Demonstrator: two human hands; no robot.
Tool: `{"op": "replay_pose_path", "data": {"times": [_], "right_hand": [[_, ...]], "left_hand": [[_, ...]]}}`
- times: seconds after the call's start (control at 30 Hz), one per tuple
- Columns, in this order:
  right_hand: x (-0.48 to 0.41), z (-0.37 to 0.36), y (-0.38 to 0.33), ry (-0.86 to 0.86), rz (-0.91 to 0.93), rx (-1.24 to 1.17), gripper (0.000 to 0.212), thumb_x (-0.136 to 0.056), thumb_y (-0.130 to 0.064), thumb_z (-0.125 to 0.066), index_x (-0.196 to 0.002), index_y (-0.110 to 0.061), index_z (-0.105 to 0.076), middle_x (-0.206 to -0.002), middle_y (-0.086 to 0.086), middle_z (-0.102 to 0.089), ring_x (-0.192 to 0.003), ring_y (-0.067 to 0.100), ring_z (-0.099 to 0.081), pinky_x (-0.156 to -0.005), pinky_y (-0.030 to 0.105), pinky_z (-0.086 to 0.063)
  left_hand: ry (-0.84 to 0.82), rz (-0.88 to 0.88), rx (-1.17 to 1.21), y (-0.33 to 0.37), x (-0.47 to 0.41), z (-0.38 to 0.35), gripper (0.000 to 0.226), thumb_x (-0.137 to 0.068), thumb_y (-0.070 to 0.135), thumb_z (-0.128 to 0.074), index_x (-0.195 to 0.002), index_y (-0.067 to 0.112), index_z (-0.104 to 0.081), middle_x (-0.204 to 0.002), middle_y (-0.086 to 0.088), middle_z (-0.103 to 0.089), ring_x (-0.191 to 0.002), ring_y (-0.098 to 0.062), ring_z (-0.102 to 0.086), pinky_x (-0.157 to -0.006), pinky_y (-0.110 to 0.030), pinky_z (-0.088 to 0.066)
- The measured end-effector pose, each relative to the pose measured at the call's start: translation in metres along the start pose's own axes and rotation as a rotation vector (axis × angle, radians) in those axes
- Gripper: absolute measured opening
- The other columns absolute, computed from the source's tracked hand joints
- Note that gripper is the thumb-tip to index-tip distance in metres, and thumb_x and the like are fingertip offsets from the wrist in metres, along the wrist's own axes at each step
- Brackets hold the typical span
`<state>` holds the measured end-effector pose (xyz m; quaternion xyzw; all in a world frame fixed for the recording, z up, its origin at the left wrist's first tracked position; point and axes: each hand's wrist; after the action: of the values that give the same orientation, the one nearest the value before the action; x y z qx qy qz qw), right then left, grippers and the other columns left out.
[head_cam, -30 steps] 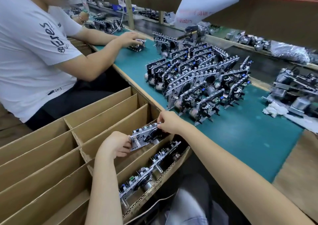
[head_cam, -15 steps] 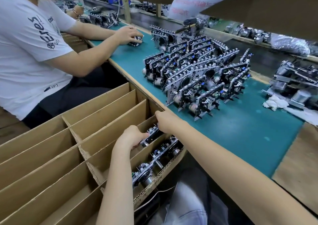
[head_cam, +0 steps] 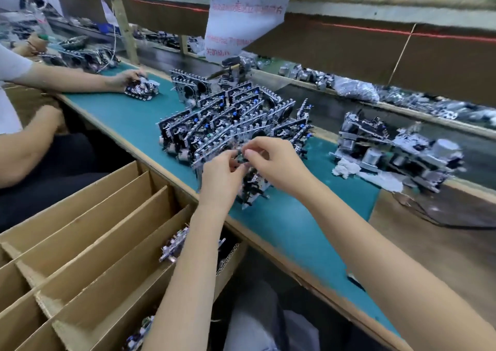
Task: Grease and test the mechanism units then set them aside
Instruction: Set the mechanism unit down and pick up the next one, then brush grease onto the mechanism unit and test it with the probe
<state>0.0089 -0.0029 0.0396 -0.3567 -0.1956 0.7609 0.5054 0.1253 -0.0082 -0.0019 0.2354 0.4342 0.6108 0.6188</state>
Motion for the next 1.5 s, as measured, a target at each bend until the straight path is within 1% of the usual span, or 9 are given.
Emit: {"op": "replay_pose_path", "data": {"times": [0.17,0.3,0.37,0.5,0.67,0.8,1.03,1.3,1.5], "right_hand": [[0.026,0.035,0.038,0.084,-0.165,-0.011,0.019,-0.091,-0.005,-0.051,-0.099,0.001,-0.067,-0.079,0.003,-0.060,-0.076,0.017,-0.055,-0.060,0.016,-0.037],[0.048,0.057,0.064,0.144,-0.287,-0.070,0.018,-0.091,-0.006,-0.051,-0.098,0.000,-0.066,-0.076,0.002,-0.060,-0.075,0.017,-0.055,-0.066,0.022,-0.043],[0.059,0.066,0.075,0.130,-0.346,-0.122,0.018,-0.093,-0.010,-0.049,-0.099,-0.002,-0.064,-0.085,0.008,-0.062,-0.078,0.019,-0.056,-0.070,0.030,-0.047],[0.086,0.079,0.090,0.288,-0.377,-0.277,0.015,-0.098,-0.023,-0.043,-0.108,-0.022,-0.053,-0.103,-0.002,-0.058,-0.090,0.008,-0.056,-0.084,0.032,-0.046],[0.116,0.106,0.112,0.458,-0.524,-0.479,0.039,-0.098,-0.029,-0.037,-0.136,-0.020,-0.038,-0.122,-0.009,-0.040,-0.094,0.000,-0.052,-0.087,0.020,-0.045],[0.134,0.110,0.118,0.364,-0.496,-0.788,0.025,-0.096,-0.008,-0.042,-0.114,0.002,-0.056,-0.081,-0.001,-0.066,-0.067,0.007,-0.064,-0.066,0.020,-0.054],[0.138,0.132,0.115,0.539,-0.328,-0.768,0.018,-0.083,-0.005,-0.058,-0.098,-0.014,-0.064,-0.080,-0.004,-0.070,-0.069,0.005,-0.062,-0.059,0.014,-0.046],[0.124,0.147,0.116,0.529,-0.495,-1.093,0.012,-0.077,-0.018,-0.060,-0.070,-0.009,-0.055,-0.055,-0.003,-0.059,-0.048,0.007,-0.056,-0.046,0.015,-0.047],[0.113,0.148,0.123,0.507,-0.600,-1.271,0.006,-0.082,-0.011,-0.059,-0.080,-0.005,-0.059,-0.057,0.001,-0.063,-0.048,0.008,-0.058,-0.053,0.021,-0.054]], "left_hand": [[-0.238,0.021,-0.465,0.026,-0.010,-0.036,0.028,-0.089,0.017,-0.061,-0.073,0.004,-0.041,-0.080,-0.010,-0.053,-0.070,-0.027,-0.052,-0.057,-0.032,-0.035],[-0.266,0.086,-0.434,0.035,-0.013,-0.039,0.038,-0.086,0.013,-0.066,-0.063,0.006,-0.037,-0.061,-0.009,-0.039,-0.052,-0.018,-0.040,-0.043,-0.027,-0.031],[-0.367,0.137,-0.211,0.039,-0.012,-0.040,0.030,-0.082,0.019,-0.073,-0.084,-0.008,-0.059,-0.081,-0.017,-0.057,-0.094,-0.028,-0.056,-0.078,-0.032,-0.048],[-0.526,0.375,0.452,0.055,0.006,-0.060,0.037,-0.086,0.015,-0.068,-0.113,-0.008,-0.059,-0.123,-0.014,-0.056,-0.112,-0.019,-0.047,-0.094,-0.041,-0.036],[-0.606,0.682,1.039,0.064,0.022,-0.109,0.022,-0.097,0.010,-0.045,-0.083,0.000,-0.059,-0.066,-0.012,-0.070,-0.059,-0.021,-0.068,-0.049,-0.029,-0.056],[-0.634,0.871,1.258,0.075,0.042,-0.141,0.027,-0.099,0.013,-0.043,-0.083,-0.005,-0.054,-0.076,-0.020,-0.064,-0.076,-0.029,-0.060,-0.059,-0.040,-0.054],[-1.004,0.671,1.049,0.068,0.060,-0.168,0.040,-0.095,0.034,-0.043,-0.104,-0.001,-0.060,-0.085,-0.016,-0.072,-0.075,-0.025,-0.072,-0.062,-0.033,-0.059],[-0.834,0.489,1.168,0.045,0.049,-0.179,0.034,-0.079,0.030,-0.053,-0.100,0.004,-0.063,-0.089,-0.010,-0.073,-0.085,-0.023,-0.067,-0.078,-0.033,-0.055],[-0.854,0.495,1.387,0.038,0.043,-0.176,0.030,-0.076,0.033,-0.061,-0.080,0.007,-0.077,-0.098,-0.011,-0.073,-0.089,-0.023,-0.070,-0.081,-0.036,-0.056]]}}
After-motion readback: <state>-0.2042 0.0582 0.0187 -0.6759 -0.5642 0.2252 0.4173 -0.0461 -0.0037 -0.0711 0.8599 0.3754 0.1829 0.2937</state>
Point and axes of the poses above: each hand's wrist, its own x-axis away from the middle knuckle, its own z-axis out of the back of the hand, y = z × x
